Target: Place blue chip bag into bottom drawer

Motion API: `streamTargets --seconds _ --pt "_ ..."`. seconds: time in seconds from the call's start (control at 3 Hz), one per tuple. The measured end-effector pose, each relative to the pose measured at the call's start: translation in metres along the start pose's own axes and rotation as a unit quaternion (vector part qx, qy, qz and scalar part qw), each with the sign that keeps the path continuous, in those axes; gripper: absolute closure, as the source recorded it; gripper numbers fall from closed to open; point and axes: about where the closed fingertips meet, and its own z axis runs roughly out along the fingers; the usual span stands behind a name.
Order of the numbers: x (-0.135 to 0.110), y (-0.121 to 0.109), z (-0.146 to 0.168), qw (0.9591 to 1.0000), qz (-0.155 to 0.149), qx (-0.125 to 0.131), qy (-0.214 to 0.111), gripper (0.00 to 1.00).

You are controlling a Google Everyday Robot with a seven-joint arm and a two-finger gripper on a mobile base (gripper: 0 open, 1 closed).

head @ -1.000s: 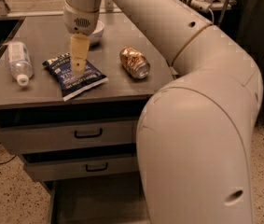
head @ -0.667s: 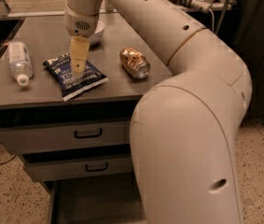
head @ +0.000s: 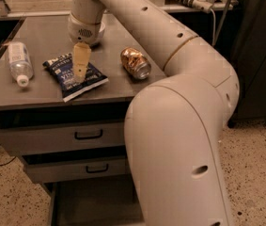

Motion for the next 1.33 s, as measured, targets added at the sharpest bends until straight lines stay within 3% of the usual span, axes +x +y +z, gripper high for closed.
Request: streamTargets --seconds 1.0,1.33 --pt "0.021 -0.005 0.031 0.9996 0.02 -0.018 -0.009 0.0" --pt "0.021 -0.005 0.031 0.9996 0.02 -0.018 -0.009 0.19"
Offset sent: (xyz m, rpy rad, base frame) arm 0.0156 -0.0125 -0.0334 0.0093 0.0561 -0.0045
